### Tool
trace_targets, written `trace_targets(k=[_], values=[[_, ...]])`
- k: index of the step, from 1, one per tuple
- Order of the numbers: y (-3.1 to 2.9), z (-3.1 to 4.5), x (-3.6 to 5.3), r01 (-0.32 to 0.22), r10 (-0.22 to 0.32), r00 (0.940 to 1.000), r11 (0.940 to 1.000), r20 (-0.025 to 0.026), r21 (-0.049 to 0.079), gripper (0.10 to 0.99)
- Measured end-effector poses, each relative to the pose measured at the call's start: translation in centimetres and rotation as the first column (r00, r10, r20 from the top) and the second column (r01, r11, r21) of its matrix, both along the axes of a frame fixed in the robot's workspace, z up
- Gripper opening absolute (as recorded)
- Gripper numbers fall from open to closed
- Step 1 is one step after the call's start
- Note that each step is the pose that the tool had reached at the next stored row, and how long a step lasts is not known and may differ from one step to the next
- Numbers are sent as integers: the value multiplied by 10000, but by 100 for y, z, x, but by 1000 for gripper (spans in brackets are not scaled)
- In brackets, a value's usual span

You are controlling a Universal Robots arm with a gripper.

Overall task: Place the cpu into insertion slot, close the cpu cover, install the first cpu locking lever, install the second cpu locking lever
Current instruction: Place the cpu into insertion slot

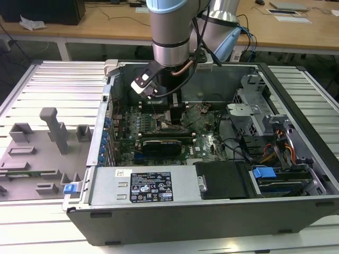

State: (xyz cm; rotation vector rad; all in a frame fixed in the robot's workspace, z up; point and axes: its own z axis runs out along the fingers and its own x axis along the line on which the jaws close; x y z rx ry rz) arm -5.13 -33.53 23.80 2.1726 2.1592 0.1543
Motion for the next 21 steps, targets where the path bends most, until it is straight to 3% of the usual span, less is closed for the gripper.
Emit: trace_targets(k=[13, 21], values=[[78, -80, -40, 5, -5, 10000, 10000, -2, 0, 541], [89, -161, -46, 5, -5, 10000, 10000, -8, 1, 541]])
